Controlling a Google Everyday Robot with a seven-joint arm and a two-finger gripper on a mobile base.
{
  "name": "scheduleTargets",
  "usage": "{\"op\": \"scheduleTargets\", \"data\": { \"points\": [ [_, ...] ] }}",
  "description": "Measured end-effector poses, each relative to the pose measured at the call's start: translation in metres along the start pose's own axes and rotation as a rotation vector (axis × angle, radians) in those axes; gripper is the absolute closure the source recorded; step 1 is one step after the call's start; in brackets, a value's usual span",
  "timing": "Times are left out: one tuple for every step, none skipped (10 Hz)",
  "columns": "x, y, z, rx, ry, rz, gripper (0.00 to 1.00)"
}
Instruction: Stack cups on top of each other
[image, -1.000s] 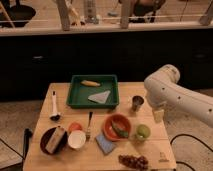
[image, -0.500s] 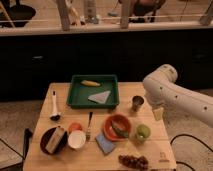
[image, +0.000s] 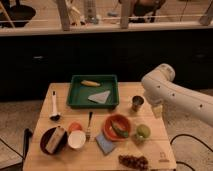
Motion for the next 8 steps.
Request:
{"op": "scheduleTargets", "data": {
  "points": [
    [0.003, -0.002, 0.002, 0.001, -0.001, -0.008, 0.2],
    [0.005, -0.004, 0.003, 0.005, -0.004, -0.019, 0.2],
    [0.006, -0.006, 0.005, 0.007, -0.007, -0.025, 0.2],
    [0.006, -0.009, 0.006, 0.011, -0.012, -0.031, 0.2],
    [0.008, -0.012, 0.008, 0.014, -0.016, -0.034, 0.2],
    [0.009, -0.013, 0.01, 0.016, -0.021, -0.036, 0.2],
    [0.011, -0.015, 0.013, 0.022, -0.03, -0.039, 0.2],
    [0.014, -0.018, 0.016, 0.028, -0.039, -0.041, 0.2]
  ]
}}
